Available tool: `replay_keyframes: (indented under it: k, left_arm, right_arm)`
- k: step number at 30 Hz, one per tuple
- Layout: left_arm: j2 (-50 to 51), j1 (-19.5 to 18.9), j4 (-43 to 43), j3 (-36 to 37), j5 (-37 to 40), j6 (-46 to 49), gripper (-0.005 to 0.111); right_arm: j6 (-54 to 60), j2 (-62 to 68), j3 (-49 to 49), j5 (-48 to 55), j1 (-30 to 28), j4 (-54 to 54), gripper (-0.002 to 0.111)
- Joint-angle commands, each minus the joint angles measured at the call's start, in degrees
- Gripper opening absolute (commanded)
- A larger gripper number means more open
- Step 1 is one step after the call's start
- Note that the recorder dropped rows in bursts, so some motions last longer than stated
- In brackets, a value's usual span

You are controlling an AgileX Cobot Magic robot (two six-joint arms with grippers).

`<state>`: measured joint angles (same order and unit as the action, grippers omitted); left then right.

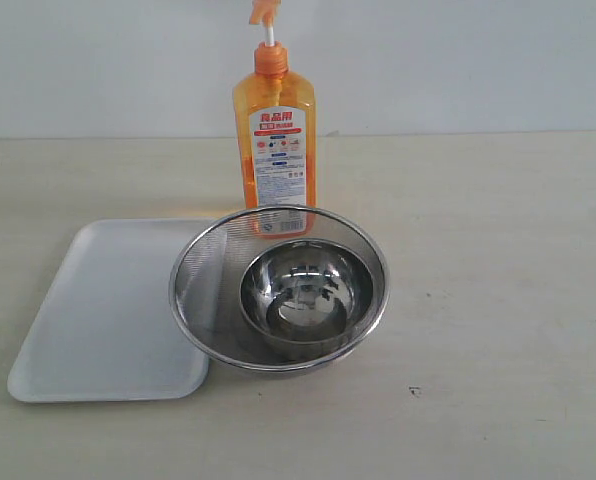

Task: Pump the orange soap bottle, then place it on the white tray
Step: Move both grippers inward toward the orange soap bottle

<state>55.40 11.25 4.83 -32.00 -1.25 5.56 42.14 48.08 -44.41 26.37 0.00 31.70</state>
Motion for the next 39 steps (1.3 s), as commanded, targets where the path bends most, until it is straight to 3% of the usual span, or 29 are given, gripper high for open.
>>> replay_keyframes:
  k: [1, 7, 15, 19, 27, 30, 39]
  left_arm:
    - [3.8, 0.3, -0.2, -2.8, 1.3, 4.4, 0.005]
    - [9.2, 0.3, -0.2, -7.7, 5.8, 10.0, 0.005]
    - [15.2, 0.3, 2.3, -14.6, 13.7, 16.1, 0.005]
    - [17.4, 0.3, 10.6, -16.5, 14.7, 23.7, 0.005]
    - [22.2, 0.3, 38.1, -19.6, 19.1, 55.6, 0.005]
    - [24.1, 0.3, 46.2, -20.3, 19.4, 61.9, 0.005]
    - [30.3, -0.8, 47.3, -25.9, 22.8, 66.4, 0.005]
  right_arm:
    - [6.4, 0.1, -0.4, 1.7, 0.0, 3.3, 0.000]
    - [21.0, 0.1, -0.4, 4.5, 0.0, 14.3, 0.000]
    - [20.4, 2.1, -1.3, 7.3, 0.0, 14.3, 0.000]
    - [19.3, 7.4, -4.6, 10.6, 0.0, 14.3, 0.000]
    - [19.5, 16.4, -10.0, 10.3, 0.0, 14.3, 0.000]
    - [20.7, 19.3, -11.6, 11.3, 0.0, 14.2, 0.000]
    - [24.9, 26.9, -15.7, 15.1, 0.0, 13.8, 0.000]
